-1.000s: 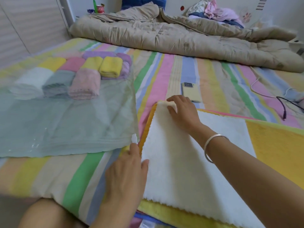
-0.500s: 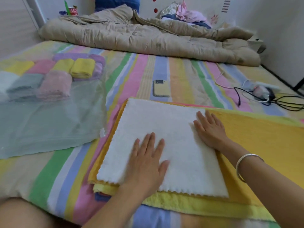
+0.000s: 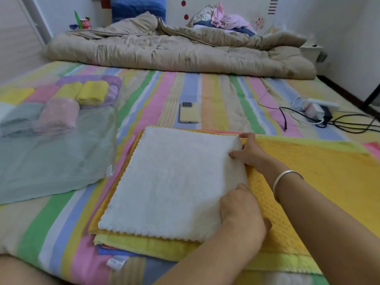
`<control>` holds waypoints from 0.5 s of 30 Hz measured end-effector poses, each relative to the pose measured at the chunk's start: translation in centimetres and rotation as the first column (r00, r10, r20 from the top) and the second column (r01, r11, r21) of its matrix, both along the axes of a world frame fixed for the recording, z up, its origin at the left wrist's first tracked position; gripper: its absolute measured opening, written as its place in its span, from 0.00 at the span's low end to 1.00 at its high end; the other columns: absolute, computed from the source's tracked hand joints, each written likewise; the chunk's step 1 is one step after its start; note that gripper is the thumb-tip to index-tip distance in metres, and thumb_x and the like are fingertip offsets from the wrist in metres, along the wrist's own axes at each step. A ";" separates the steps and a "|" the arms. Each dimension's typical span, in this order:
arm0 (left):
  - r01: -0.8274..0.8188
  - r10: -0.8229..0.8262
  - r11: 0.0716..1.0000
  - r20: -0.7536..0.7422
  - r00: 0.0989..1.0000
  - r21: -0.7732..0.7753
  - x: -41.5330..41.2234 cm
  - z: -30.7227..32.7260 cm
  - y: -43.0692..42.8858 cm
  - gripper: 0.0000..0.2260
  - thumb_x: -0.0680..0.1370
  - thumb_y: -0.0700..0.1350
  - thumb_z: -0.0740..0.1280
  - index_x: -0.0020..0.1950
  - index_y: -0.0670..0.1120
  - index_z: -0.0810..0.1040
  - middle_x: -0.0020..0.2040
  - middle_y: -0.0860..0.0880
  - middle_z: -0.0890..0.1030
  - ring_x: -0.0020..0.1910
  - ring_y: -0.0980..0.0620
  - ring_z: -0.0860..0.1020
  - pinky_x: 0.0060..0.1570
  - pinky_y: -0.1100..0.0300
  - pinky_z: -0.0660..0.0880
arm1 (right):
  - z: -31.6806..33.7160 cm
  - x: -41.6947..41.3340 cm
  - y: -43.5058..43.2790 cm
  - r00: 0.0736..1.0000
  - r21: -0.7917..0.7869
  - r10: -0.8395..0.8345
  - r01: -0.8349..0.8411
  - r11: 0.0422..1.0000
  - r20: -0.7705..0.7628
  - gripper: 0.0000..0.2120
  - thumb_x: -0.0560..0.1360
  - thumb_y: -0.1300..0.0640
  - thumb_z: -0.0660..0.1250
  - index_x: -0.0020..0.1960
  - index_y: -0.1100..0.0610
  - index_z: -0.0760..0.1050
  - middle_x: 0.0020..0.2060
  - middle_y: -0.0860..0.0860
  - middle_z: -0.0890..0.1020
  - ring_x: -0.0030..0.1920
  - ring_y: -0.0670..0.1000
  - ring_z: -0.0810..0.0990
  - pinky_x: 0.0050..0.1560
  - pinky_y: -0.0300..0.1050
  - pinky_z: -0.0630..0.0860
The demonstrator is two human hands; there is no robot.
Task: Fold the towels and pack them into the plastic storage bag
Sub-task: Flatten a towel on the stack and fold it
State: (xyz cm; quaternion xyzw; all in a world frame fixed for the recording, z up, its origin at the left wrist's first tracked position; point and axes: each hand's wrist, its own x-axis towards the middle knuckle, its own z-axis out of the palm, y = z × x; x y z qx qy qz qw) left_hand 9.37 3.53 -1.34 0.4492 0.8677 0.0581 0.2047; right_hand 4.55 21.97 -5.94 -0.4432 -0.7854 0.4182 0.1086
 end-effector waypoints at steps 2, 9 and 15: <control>-0.063 0.063 0.998 0.053 0.997 -0.018 0.0 -0.4 0.2 0.30 0.73 0.55 0.72 0.65 0.42 0.63 0.62 0.43 0.75 0.62 0.44 0.76 0.56 0.54 0.73 | 0.1 0.0 0.1 0.997 -0.094 -0.038 0.032 0.995 -0.060 0.30 0.73 0.56 0.72 0.68 0.53 0.58 0.48 0.52 0.75 0.52 0.57 0.77 0.52 0.54 0.76; -0.019 0.009 0.994 0.091 0.996 0.108 -1.3 1.0 -2.3 0.26 0.74 0.40 0.68 0.68 0.43 0.59 0.57 0.41 0.77 0.56 0.39 0.77 0.45 0.52 0.70 | 1.7 -0.7 -0.6 0.990 -0.074 -0.028 0.017 0.997 -0.141 0.21 0.76 0.63 0.68 0.61 0.54 0.59 0.54 0.60 0.74 0.46 0.57 0.75 0.35 0.47 0.72; -0.233 0.044 0.840 0.366 0.929 0.490 -5.5 1.9 -8.7 0.21 0.74 0.40 0.61 0.62 0.56 0.61 0.44 0.48 0.77 0.43 0.46 0.77 0.46 0.50 0.73 | 4.9 -5.5 -3.1 0.971 -0.075 0.000 -0.019 0.997 -0.240 0.19 0.74 0.64 0.66 0.59 0.53 0.61 0.44 0.53 0.72 0.39 0.51 0.73 0.37 0.46 0.74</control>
